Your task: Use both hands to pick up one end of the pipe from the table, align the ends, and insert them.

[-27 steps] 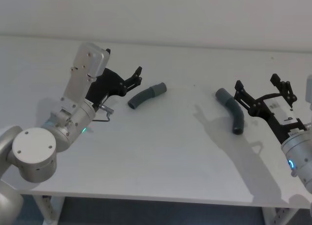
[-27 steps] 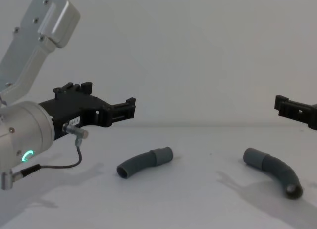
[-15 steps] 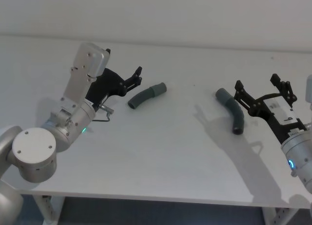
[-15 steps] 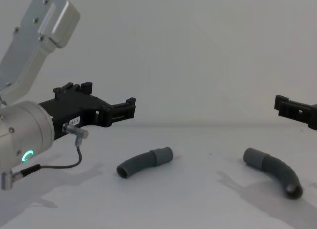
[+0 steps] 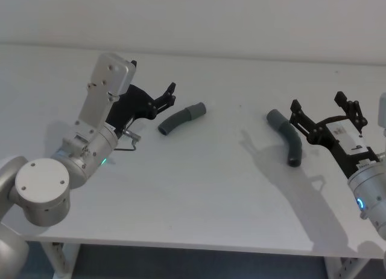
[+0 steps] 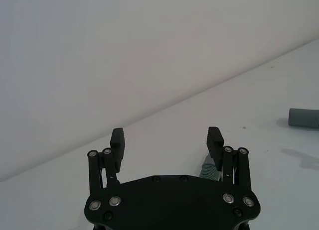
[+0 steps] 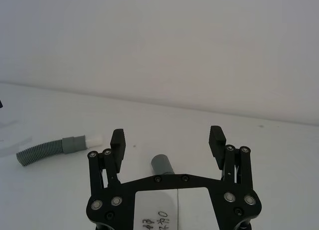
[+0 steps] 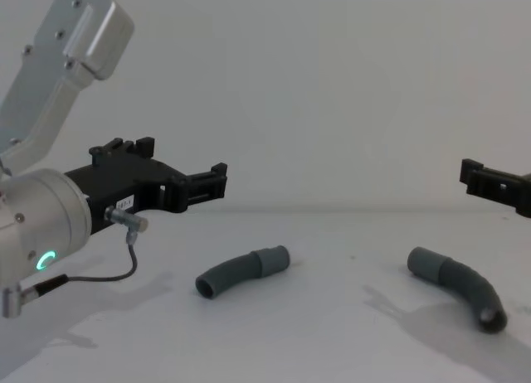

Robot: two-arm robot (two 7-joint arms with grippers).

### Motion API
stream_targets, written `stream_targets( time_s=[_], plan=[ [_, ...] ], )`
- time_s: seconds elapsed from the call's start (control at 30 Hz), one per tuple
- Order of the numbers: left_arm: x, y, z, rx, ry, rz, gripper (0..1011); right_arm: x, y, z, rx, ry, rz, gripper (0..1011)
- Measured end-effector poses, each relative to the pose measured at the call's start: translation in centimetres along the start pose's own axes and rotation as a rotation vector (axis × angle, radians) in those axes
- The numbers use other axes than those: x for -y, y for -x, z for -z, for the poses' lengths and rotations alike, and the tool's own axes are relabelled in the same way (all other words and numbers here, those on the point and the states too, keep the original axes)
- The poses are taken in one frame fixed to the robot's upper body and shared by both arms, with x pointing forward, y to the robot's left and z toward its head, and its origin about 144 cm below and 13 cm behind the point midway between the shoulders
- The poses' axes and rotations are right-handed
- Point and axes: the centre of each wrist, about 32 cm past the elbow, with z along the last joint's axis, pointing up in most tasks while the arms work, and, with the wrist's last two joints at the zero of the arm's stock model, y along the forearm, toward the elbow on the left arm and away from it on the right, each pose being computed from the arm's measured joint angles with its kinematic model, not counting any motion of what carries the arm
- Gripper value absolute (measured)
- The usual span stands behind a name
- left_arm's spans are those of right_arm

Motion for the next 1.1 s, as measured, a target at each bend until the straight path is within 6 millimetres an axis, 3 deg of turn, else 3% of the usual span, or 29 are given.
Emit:
stream_targets(
  time_s=[0.57,1.1],
  plan=[
    [0.2,0.0,-0.1,-0.001,0.001,0.003,1000,0.0,0.0,0.0,0.0,0.0,0.0,1002],
    [2.5,-1.8,-2.0,-0.063,-0.108,0.11,1000,0.0,0.0,0.0,0.0,0.0,0.0,1002]
  ],
)
